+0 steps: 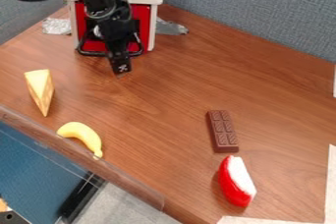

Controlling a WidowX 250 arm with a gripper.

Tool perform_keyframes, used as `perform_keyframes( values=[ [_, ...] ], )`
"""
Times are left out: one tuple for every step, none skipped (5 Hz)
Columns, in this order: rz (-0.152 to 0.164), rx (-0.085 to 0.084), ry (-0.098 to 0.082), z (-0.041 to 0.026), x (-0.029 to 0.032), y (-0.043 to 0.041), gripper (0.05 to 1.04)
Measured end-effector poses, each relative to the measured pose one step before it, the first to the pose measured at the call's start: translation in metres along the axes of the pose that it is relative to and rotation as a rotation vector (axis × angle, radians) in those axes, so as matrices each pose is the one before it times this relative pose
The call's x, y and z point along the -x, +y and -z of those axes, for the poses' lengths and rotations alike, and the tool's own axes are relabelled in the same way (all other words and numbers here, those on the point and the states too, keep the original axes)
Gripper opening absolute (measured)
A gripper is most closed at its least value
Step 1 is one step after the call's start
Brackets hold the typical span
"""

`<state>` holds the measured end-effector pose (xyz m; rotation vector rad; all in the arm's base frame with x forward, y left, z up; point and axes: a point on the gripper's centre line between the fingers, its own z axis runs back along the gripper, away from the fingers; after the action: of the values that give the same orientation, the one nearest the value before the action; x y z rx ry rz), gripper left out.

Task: Opened the drawer

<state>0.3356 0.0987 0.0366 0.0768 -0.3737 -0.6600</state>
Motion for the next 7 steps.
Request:
perform_keyframes(
  values=[
    [-0.0074,0.0098,0.0166,0.00697,0.0071,0.00066,0.348],
    [0.0105,0.0142,0.0031,-0.00084,0.00105,-0.00074,0.216],
    [-0.003,0.0248,0.0072,0.00136,0.00245,-0.00652,0.213],
    [0.0043,0.0254,-0.0009,-0.0017,-0.00084,-0.01563,0.211],
    [0.0049,0.0148,-0.0016,-0.00205,0.00018,-0.01207,0.197],
    [-0.0027,0.0115,-0.0024,-0.00199,0.00263,-0.01206,0.196],
    [0.0024,0.0072,-0.0013,-0.00148,0.00048,-0.0073,0.196]
  ],
)
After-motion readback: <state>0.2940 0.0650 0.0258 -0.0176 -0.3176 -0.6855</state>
